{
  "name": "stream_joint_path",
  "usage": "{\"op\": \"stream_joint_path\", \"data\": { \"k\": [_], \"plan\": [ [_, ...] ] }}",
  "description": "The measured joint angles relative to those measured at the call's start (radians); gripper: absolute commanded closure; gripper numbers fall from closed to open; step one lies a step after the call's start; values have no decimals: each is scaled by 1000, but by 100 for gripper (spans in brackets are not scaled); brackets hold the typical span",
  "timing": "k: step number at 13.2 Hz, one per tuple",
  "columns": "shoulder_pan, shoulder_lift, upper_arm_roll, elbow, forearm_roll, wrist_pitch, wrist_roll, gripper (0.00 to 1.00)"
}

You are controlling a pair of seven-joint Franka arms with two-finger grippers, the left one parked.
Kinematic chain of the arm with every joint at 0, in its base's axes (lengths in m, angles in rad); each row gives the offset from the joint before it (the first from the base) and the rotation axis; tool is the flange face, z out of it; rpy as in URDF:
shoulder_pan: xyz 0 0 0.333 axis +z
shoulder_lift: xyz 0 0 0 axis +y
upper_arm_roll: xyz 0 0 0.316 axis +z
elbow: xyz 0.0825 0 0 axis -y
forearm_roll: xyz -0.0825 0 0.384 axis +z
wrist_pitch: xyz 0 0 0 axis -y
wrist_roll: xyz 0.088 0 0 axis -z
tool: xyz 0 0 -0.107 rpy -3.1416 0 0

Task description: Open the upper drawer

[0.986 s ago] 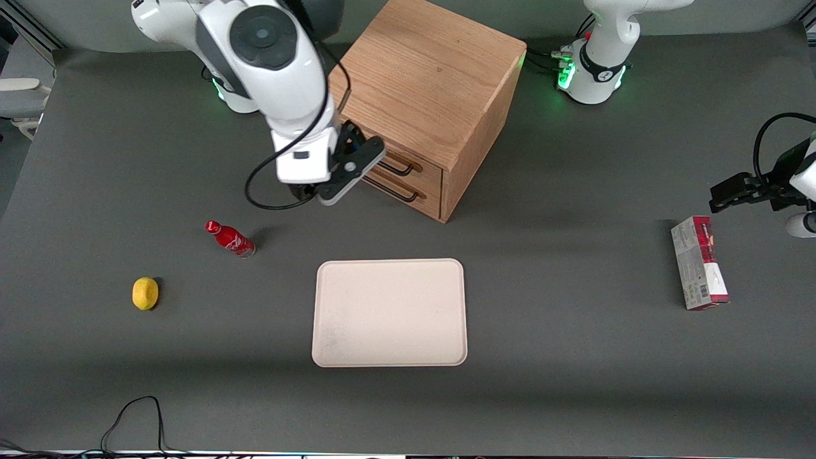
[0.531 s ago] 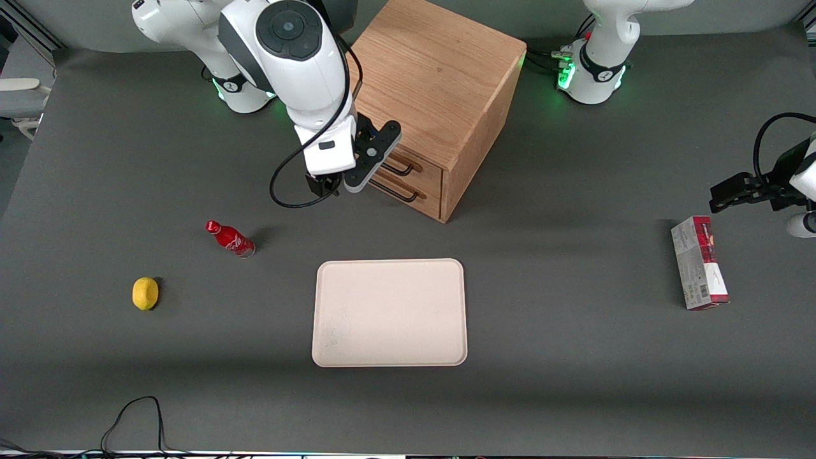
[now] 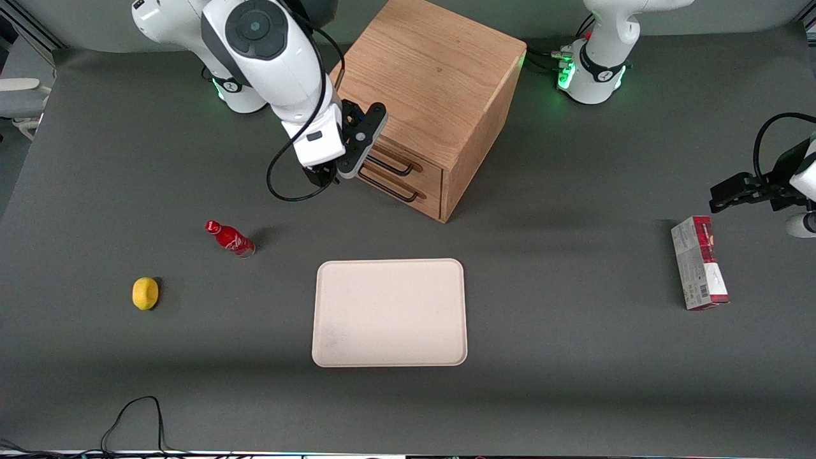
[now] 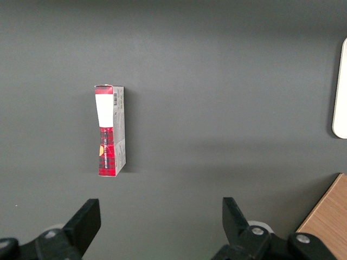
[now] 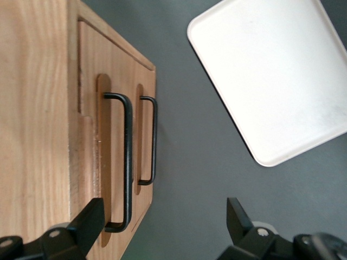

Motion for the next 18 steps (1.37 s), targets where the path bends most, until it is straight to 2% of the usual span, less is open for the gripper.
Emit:
{"op": "stream_joint_path", "data": {
  "k": [10,18],
  "plan": [
    [2,60,-6,-30,21,30,-5,0],
    [50,93,-6,-110,22,142,18,0]
  ]
}}
